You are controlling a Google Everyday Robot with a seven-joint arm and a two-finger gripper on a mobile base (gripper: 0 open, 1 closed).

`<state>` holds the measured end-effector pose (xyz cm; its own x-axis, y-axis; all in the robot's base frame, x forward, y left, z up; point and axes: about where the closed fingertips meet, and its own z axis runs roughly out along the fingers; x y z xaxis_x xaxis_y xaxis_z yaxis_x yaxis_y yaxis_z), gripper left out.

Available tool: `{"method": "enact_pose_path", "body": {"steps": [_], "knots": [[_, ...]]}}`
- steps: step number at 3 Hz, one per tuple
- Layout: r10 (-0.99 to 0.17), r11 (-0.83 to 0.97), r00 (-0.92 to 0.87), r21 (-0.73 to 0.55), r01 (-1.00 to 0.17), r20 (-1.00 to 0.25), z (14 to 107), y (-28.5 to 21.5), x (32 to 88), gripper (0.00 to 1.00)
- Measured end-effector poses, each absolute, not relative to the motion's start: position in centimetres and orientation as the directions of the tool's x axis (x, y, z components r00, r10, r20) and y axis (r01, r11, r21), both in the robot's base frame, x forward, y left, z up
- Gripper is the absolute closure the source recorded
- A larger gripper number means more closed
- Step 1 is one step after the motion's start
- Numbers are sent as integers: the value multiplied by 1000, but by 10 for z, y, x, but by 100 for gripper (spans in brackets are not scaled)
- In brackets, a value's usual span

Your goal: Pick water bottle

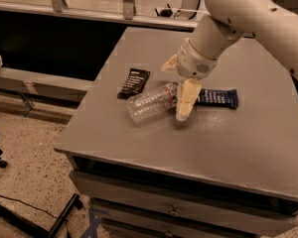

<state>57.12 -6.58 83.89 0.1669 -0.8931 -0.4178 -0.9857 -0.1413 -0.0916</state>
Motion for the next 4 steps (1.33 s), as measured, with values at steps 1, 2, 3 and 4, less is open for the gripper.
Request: {"method": "enact_pose_path", "body": {"steps": [1, 2, 3, 4], "knots": [[-891, -144, 166, -84, -986, -423, 835, -68, 568, 18], [-888, -145, 167, -83, -986, -429, 834, -70, 566, 42], [-883, -142, 166, -87, -986, -438, 834, -72, 564, 65], [-880, -132, 162, -99, -986, -447, 837, -75, 561, 88]]}}
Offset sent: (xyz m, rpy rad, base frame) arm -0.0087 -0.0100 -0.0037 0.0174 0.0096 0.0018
